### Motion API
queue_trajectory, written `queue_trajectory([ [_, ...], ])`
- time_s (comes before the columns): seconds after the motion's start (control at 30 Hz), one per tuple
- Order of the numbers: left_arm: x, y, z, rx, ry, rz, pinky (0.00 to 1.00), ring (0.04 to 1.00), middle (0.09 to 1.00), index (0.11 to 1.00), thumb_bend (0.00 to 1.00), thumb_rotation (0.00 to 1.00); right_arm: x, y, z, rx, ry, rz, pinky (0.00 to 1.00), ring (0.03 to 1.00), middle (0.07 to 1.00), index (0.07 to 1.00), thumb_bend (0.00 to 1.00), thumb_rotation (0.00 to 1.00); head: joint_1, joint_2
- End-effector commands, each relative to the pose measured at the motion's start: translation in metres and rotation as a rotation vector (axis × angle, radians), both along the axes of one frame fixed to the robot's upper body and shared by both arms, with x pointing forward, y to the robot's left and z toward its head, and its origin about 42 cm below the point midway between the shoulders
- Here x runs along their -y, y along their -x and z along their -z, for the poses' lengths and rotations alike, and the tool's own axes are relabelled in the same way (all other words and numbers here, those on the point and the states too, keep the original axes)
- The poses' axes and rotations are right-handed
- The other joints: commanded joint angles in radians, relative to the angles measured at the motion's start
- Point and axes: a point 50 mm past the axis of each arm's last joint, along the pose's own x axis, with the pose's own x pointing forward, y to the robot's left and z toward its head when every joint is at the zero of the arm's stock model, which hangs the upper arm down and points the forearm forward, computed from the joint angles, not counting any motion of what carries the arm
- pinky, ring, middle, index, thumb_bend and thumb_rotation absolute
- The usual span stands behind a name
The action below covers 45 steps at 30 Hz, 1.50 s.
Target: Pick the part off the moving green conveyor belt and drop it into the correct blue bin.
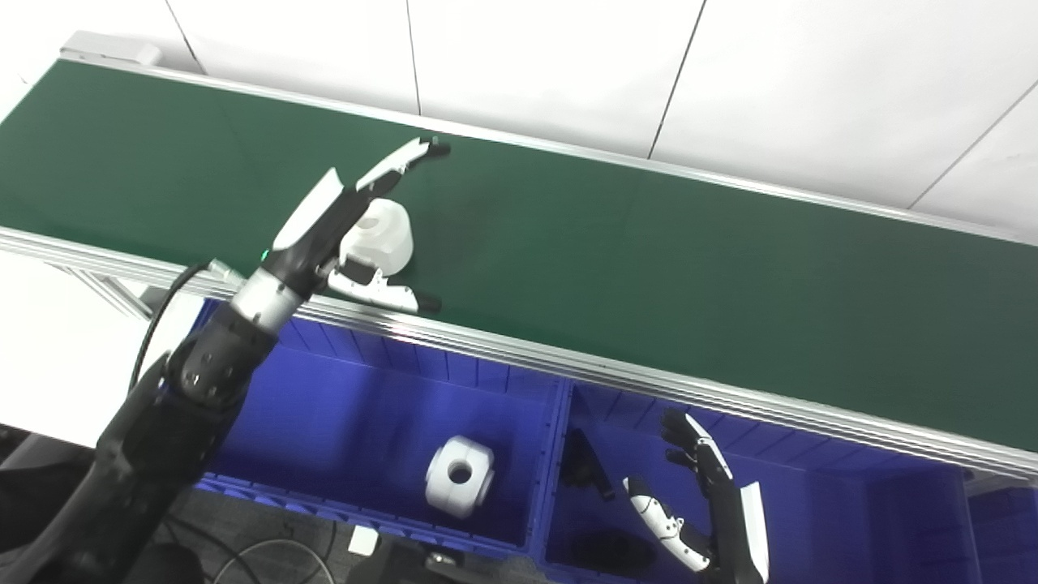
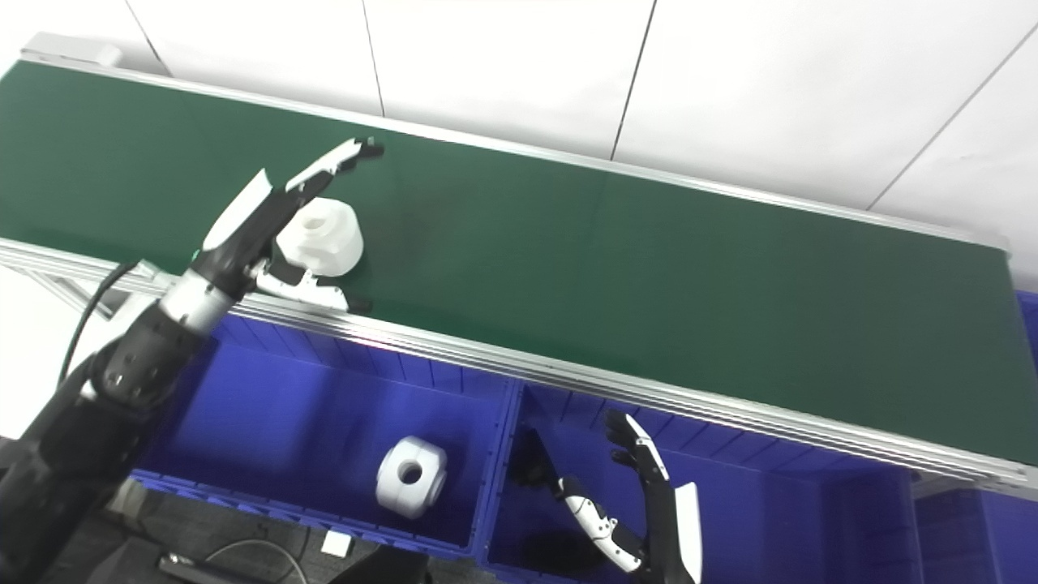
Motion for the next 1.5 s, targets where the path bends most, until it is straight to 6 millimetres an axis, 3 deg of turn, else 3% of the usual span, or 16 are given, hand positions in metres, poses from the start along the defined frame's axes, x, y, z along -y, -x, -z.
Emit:
queue_trajectory([
  [0.0, -0.008, -0.020, -0.019, 0.068, -0.056, 0.005, 0.92, 0.958, 0.976, 0.905, 0.69, 0.24, -0.002, -0.002, -0.007, 0.069, -0.036, -0.004, 0.73, 0.808, 0.828, 0.838, 0.60, 0.43, -0.001, 0.000],
  [0.17, -0.011, -0.045, -0.019, 0.046, -0.147, -0.011, 0.84, 0.932, 0.978, 0.894, 0.72, 0.17, -0.001, -0.001, -0.007, 0.070, -0.031, -0.004, 0.74, 0.810, 0.827, 0.839, 0.59, 0.42, -0.007, -0.004],
  [0.3, -0.010, -0.058, -0.017, 0.037, -0.246, -0.030, 0.95, 0.967, 0.978, 0.881, 0.75, 0.20, -0.001, -0.001, -0.006, 0.070, -0.032, -0.001, 0.74, 0.804, 0.819, 0.831, 0.60, 0.41, -0.007, -0.004],
  [0.53, -0.008, -0.079, -0.004, -0.009, -0.341, -0.035, 1.00, 0.975, 0.961, 0.861, 0.80, 0.14, 0.001, 0.001, -0.007, 0.072, -0.020, -0.007, 0.73, 0.806, 0.824, 0.837, 0.61, 0.44, -0.013, -0.004],
  [0.83, 0.003, -0.072, 0.008, -0.228, -0.358, 0.045, 1.00, 0.993, 0.974, 0.875, 0.85, 0.10, 0.006, 0.002, -0.007, 0.068, -0.028, 0.002, 0.73, 0.807, 0.823, 0.836, 0.60, 0.41, -0.013, 0.004],
  [1.03, 0.005, -0.064, 0.011, -0.404, -0.363, 0.086, 1.00, 0.983, 0.969, 0.867, 0.83, 0.01, 0.006, 0.001, -0.008, 0.066, -0.036, -0.002, 0.73, 0.812, 0.826, 0.839, 0.59, 0.40, -0.011, 0.012],
  [1.13, 0.006, -0.061, 0.011, -0.500, -0.367, 0.120, 0.86, 0.937, 0.939, 0.849, 0.80, 0.00, 0.006, 0.000, -0.009, 0.069, -0.032, -0.002, 0.74, 0.814, 0.827, 0.839, 0.59, 0.41, -0.013, 0.017],
  [1.23, 0.008, -0.059, 0.014, -0.578, -0.358, 0.162, 0.72, 0.794, 0.804, 0.755, 0.73, 0.00, 0.005, 0.000, -0.009, 0.069, -0.037, -0.004, 0.75, 0.816, 0.827, 0.840, 0.59, 0.40, -0.014, 0.022],
  [1.47, 0.015, -0.052, 0.012, -0.734, -0.377, 0.188, 0.59, 0.673, 0.716, 0.712, 0.69, 0.00, 0.006, 0.000, -0.011, 0.074, -0.041, 0.004, 0.74, 0.810, 0.823, 0.836, 0.59, 0.40, -0.012, 0.030],
])
